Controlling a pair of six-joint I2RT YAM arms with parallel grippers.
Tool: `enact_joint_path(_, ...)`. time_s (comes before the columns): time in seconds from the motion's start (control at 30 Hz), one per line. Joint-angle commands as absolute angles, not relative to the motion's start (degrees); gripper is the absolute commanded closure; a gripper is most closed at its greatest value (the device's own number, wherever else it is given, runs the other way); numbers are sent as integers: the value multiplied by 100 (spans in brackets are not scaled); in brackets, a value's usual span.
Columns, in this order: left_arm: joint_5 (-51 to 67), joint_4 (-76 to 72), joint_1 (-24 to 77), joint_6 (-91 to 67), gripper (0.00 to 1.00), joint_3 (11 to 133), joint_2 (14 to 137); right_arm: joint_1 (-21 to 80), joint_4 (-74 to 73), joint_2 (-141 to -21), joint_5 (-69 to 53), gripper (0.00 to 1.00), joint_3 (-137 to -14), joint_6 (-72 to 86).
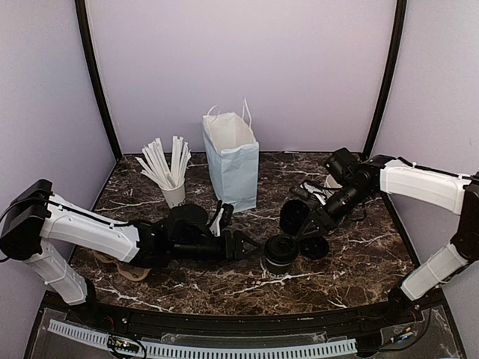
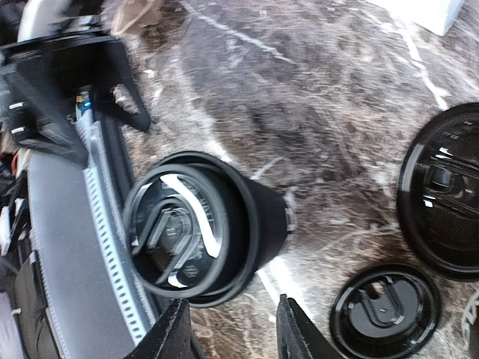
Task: Pack the takeout coffee
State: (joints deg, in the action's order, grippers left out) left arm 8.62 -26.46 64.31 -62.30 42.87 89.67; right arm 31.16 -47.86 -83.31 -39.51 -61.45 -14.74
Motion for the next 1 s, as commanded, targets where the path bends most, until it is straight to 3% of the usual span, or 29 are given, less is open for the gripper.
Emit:
enact_joint_path(0.0,738,-2588,6477,-6093,41,4447,8978,3035,-4520,-8389,-3481,60,-6085,-1309)
enact_joint_path(0.17,965,-2959,6478,-6207,52,4620,9359,3030,-4501,-8533,-3499,63,-6140,-1279)
enact_joint_path(0.97,1258,-2997,6389,-6376,56,4807,10031,3032,-4592,-9167,-4432,60,-6120,-1480)
